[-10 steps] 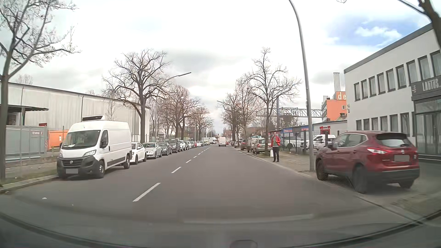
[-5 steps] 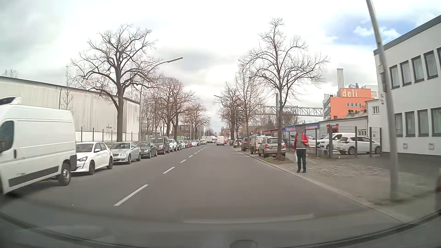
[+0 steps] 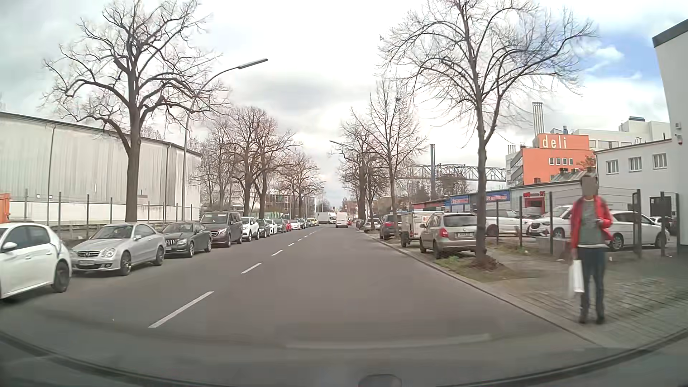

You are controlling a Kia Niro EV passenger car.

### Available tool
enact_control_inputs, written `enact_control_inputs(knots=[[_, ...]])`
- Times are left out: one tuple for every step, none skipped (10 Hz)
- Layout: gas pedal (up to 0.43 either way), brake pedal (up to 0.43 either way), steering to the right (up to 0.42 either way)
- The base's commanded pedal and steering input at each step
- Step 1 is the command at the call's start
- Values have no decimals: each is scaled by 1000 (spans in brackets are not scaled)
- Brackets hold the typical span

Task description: Follow the waypoints while adhering to traffic rules and regulations

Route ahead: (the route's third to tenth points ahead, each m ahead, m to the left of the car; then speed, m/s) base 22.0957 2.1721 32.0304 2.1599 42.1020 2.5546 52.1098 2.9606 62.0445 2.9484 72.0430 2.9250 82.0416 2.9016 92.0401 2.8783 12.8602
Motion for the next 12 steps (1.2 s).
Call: enact_control_inputs(knots=[[0, 0, 4], [0, 0, 4], [0, 0, 0], [0, 0, -2], [0, 0, -5], [0, 0, -9], [0, 0, -10], [0, 0, -10], [0, 0, -9], [0, 0, -8], [0, 0, -6], [0, 0, -6]])
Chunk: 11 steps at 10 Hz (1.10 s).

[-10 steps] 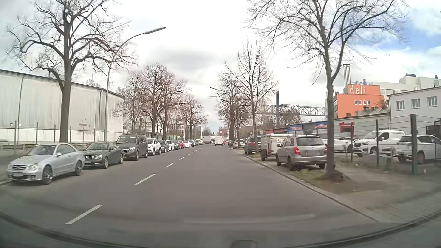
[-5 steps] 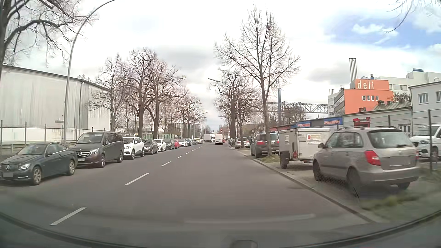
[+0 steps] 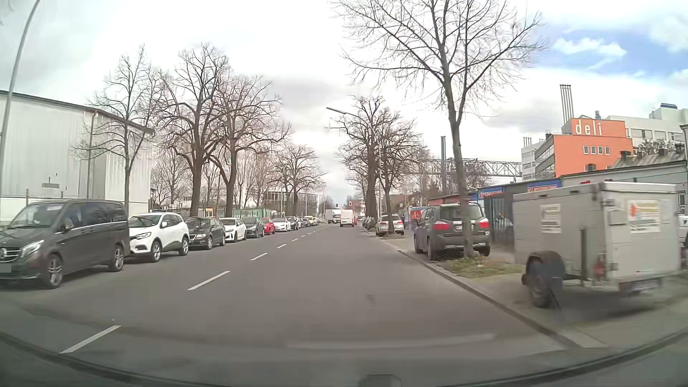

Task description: Follow the waypoints while adhering to traffic rules and regulations

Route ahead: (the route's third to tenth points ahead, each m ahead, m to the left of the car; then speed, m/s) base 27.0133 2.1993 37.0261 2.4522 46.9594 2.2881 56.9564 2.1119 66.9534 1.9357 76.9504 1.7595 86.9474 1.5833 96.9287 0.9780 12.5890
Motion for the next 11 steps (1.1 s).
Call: enact_control_inputs(knots=[[0, 0, -5], [0, 0, -4], [0, 0, -2], [0, 0, -1], [0, 0, 0], [0, 0, 0], [0, 0, 2], [0, 0, 2], [0, 0, 2], [0, 0, 2], [0, 0, 2]])
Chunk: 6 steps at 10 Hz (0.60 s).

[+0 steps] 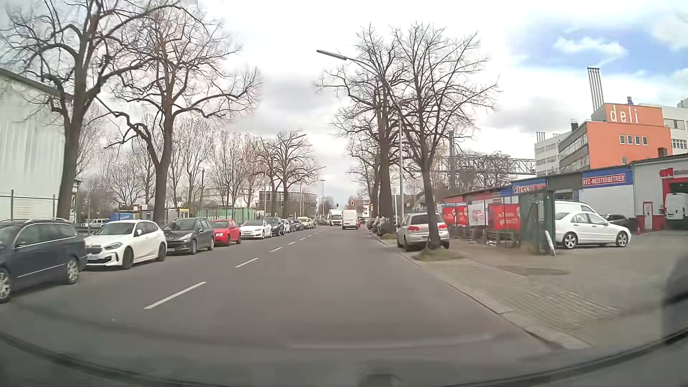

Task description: Follow the waypoints while adhering to traffic rules and regulations

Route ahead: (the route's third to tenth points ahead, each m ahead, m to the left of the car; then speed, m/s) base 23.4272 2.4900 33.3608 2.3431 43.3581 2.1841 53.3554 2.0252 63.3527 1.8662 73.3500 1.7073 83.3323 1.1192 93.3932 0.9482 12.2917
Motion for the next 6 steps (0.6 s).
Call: enact_control_inputs(knots=[[0, 0, 2], [0, 0, 1], [0, 0, 1], [0, 0, 1], [0, 0, 1], [0, 0, 1]])
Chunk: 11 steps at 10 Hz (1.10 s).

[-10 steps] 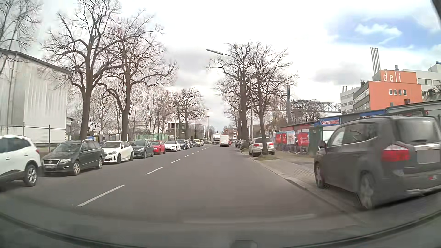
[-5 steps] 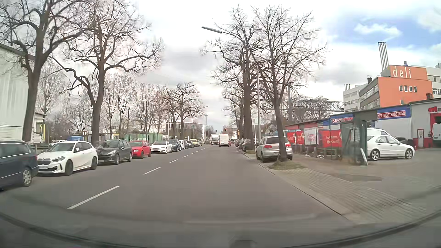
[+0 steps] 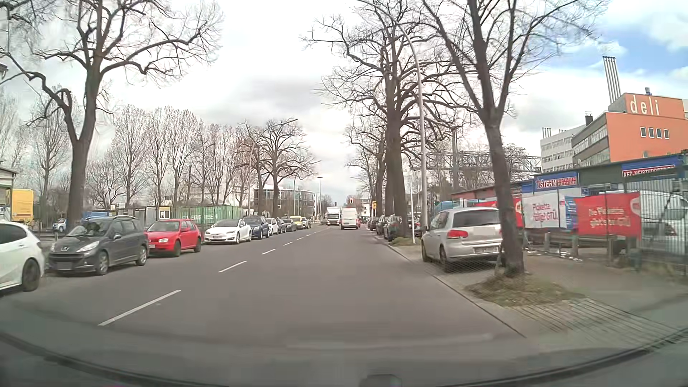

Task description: Follow the waypoints while adhering to traffic rules and regulations

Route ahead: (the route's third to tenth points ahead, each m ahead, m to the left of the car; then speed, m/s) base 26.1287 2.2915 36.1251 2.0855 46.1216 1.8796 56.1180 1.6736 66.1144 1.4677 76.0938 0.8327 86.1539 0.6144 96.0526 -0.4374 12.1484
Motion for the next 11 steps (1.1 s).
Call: enact_control_inputs(knots=[[0, 6, 1], [0, 24, -1], [0, 43, -1], [0, 49, -1], [0, 61, -1], [0, 79, 0], [0, 85, 0], [0, 98, 1], [0, 110, 1], [0, 122, 3], [0, 134, 3]])
